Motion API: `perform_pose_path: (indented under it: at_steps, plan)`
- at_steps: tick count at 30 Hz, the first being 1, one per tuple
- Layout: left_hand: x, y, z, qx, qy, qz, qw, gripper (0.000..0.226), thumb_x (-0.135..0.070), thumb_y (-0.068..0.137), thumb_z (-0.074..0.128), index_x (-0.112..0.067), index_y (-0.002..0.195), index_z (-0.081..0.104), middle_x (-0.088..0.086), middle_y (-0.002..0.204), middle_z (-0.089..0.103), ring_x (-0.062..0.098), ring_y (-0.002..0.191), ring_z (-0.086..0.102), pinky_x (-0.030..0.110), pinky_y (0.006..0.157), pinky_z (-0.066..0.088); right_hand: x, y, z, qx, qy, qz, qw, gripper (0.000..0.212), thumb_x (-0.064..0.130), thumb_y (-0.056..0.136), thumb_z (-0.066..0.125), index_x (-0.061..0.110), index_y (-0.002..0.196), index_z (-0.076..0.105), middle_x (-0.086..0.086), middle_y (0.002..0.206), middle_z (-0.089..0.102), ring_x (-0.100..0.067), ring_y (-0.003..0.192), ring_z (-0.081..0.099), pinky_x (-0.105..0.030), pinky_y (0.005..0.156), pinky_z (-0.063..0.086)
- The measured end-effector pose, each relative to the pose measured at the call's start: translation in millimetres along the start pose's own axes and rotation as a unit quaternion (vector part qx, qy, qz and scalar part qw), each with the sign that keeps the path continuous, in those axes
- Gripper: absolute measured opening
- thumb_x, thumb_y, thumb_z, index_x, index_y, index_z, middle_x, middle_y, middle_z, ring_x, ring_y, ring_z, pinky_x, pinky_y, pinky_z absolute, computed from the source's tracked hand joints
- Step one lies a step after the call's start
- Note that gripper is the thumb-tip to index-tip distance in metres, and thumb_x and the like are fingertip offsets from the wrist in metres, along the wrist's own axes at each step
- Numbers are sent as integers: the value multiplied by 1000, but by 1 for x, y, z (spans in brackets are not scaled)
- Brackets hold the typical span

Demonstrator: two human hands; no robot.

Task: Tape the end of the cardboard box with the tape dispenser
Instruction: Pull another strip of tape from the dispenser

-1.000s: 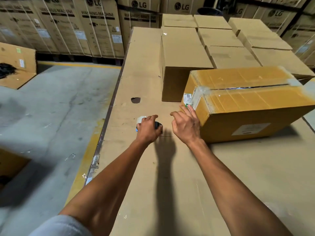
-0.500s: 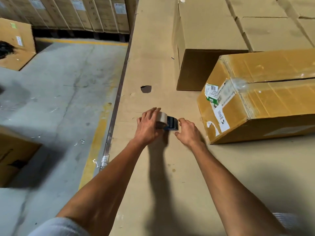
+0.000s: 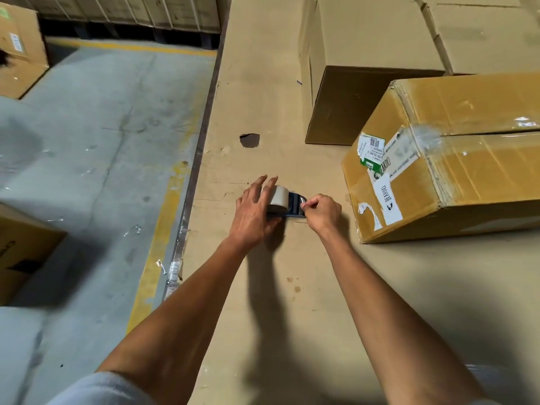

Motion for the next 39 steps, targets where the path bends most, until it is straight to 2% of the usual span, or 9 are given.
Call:
perform_pose_path:
  at_steps: [3,8,12,16,21,26,30,34,39]
  plan:
    - [0,-1,-3,-9,-9,11,1000,109,-46,88,86,-31,171,17,8,176,21,38,152,39,59,116,41,-1,0,-1,-3,8,1,1000,9,16,95,74,17,93,83,-5,108,82,-29,110,71,-36,98,55]
    - [-5,3,-8,-24,-16,36,999,91,-70,96,65,-32,169,27,6,175,24,34,153,38,58,118,40,0,-1,-1,-4,12,-3,1000,9,17,95,72,15,96,81,-8,111,81,-32,111,70,-36,98,53]
    - [-9,8,-9,-46,-51,29,997,65,-67,103,57,-36,159,46,3,167,41,31,147,45,54,116,48,2,1,-1,-7,5,-3,1000,14,14,93,68,15,99,82,-8,113,81,-33,113,69,-34,99,52]
    - [-8,8,-8,-59,-101,25,993,54,-60,104,61,-33,151,55,2,164,46,29,147,48,50,115,49,3,2,-1,-11,-11,-14,1000,16,10,95,66,11,102,80,-12,115,79,-34,117,68,-32,103,46]
    - [-8,5,-10,-76,-169,19,982,48,-50,105,65,-29,147,58,0,166,41,25,151,46,43,112,51,1,2,-5,-20,-5,0,1000,18,8,94,63,9,101,80,-11,114,79,-33,116,68,-30,99,48]
    - [0,2,-8,-57,-247,-17,967,44,-47,106,59,-34,148,54,-1,173,35,24,157,39,47,120,44,-2,2,-9,-9,13,23,1000,24,2,92,61,8,97,83,-8,113,80,-29,111,69,-26,90,52]
    - [2,3,-10,-54,-303,-59,950,43,-38,101,59,-30,143,57,0,172,39,22,158,38,42,117,46,-7,4,-5,1,21,32,999,21,5,87,62,7,90,83,-11,100,81,-32,103,72,-34,87,59]
    - [-1,5,-13,-50,-298,-73,950,46,-41,98,58,-24,141,56,4,163,49,23,147,49,33,107,46,-8,4,-3,-2,26,37,999,22,5,85,60,7,83,82,-12,93,81,-33,98,73,-37,85,60]
    - [-6,8,-11,-88,-251,-114,957,52,-62,95,71,-24,124,53,1,116,64,25,103,64,46,88,58,-8,6,-2,1,23,43,999,22,9,83,61,10,87,82,-11,95,81,-33,97,72,-36,84,59]
Point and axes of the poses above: each hand's wrist, its own y-axis towards the middle knuckle, its own z-axis out of the palm, x = y × z, the point moved 6 cm from there along y, towards the middle knuckle
